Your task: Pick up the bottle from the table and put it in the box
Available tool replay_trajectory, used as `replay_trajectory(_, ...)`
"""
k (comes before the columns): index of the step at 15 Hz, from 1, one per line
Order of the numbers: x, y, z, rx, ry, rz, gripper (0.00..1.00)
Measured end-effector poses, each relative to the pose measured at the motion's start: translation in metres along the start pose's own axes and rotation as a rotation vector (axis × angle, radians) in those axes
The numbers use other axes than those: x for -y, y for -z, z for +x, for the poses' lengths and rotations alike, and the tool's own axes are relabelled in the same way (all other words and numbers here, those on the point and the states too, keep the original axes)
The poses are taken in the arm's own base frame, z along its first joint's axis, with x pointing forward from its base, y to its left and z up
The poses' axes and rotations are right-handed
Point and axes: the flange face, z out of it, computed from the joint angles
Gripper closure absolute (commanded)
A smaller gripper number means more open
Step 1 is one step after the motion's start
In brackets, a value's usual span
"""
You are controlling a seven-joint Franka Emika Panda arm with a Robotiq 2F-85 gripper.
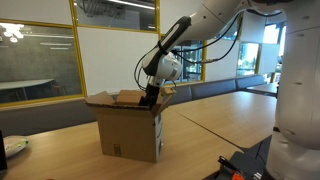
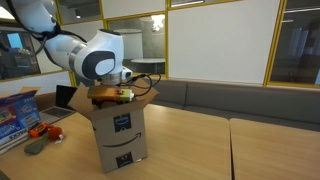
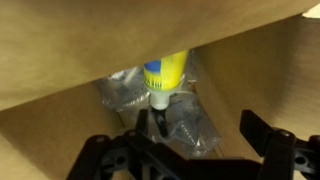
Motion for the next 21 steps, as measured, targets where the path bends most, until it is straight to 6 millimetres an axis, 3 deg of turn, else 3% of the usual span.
replay_trajectory(6, -0.006, 0.009, 0.006, -0.003, 0.028, -0.034, 0.00)
replay_trajectory(10, -0.016, 0.041, 0.014, 0.001, 0.049, -0.156, 0.00)
replay_trajectory(12, -0.024, 0.068, 0.016, 0.017, 0.036, -0.243, 0.00)
replay_trajectory(16, -0.031, 0.142, 0.009, 0.092, -0.044, -0.417, 0.00)
replay_trajectory(21, -0.013, 0.233, -0.023, 0.149, -0.173, -0.501, 0.00)
